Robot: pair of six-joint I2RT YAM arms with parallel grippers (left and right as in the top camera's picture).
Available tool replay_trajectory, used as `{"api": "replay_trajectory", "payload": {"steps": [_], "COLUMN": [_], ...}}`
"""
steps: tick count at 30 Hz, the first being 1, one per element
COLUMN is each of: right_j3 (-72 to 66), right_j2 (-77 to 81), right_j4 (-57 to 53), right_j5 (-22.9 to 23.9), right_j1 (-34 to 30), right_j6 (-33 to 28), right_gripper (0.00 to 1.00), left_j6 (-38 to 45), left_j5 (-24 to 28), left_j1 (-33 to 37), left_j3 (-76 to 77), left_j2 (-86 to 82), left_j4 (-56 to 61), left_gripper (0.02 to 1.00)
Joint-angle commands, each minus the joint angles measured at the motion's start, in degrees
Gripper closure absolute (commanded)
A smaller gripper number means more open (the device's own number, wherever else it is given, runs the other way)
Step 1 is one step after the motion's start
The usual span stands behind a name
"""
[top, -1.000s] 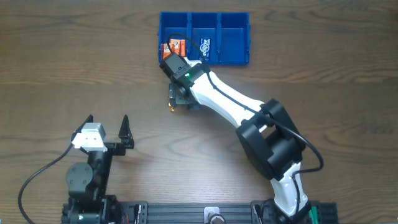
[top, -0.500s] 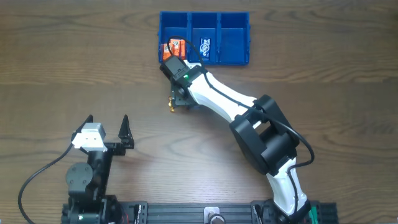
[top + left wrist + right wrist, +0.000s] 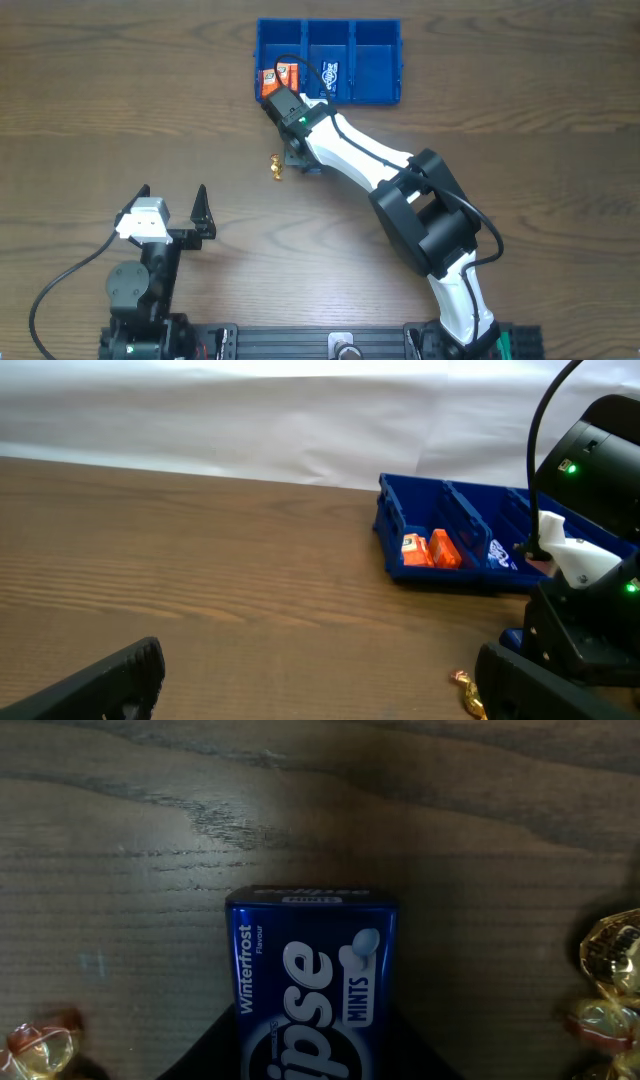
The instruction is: Sort Candies Into Trays
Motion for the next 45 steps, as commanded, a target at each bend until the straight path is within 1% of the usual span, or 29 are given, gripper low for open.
{"api": "replay_trajectory", "payload": {"steps": [1,3,6,10,13,16,18,21,25,30,32,36,45], "right_j3": [-0.1,1.0,4.5,13.4,24.6,32.5,33.6,33.6,33.6,33.6,33.6,33.6,33.6], "right_j2": [1.2,0.6,-1.5,-5.4,-5.9,-5.8,-5.7,-4.7,-1.7,3.7,5.4,7.2,7.7], "right_j4": [-0.3,-1.8,-5.7,-12.4,-17.2,-15.8,-12.7,-8.2,-5.2,-3.8,-3.7,-3.2,-2.2], "right_j5": [0.6,1.3,5.2,10.9,15.3,18.3,18.6,18.5,18.3,14.2,12.8,11.8,11.2], "right_j1": [-0.4,-0.3,0.1,0.1,-0.2,-1.9,-3.7,-5.7,-6.1,-8.0,-8.7,-9.2,-9.7], "right_j6": [-0.1,-0.3,-0.7,-5.1,-9.8,-15.0,-16.7,-16.9,-18.0,-17.9,-16.6,-15.4,-15.1], "right_gripper": [0.945,0.963,0.965,0.965,0.965,0.965,0.965,0.965,0.965,0.965,0.965,0.965,0.965], "left_j6": [-0.4,-0.4,-0.4,-0.4,-0.4,-0.4,-0.4,-0.4,-0.4,-0.4,-0.4,-0.4,-0.4], "left_j5": [1.1,1.1,1.1,1.1,1.1,1.1,1.1,1.1,1.1,1.1,1.1,1.1,1.1], "left_j1": [0.2,0.2,0.2,0.2,0.2,0.2,0.2,0.2,0.2,0.2,0.2,0.2,0.2], "left_j3": [-1.5,-1.5,-1.5,-1.5,-1.5,-1.5,-1.5,-1.5,-1.5,-1.5,-1.5,-1.5,-1.5], "left_j2": [-0.4,-0.4,-0.4,-0.4,-0.4,-0.4,-0.4,-0.4,-0.4,-0.4,-0.4,-0.4,-0.4], "left_j4": [-1.3,-1.3,-1.3,-1.3,-1.3,-1.3,-1.3,-1.3,-1.3,-1.3,-1.3,-1.3,-1.3], "left_gripper": [0.02,0.02,0.02,0.023,0.023,0.02,0.02,0.02,0.02,0.023,0.023,0.02,0.02]}}
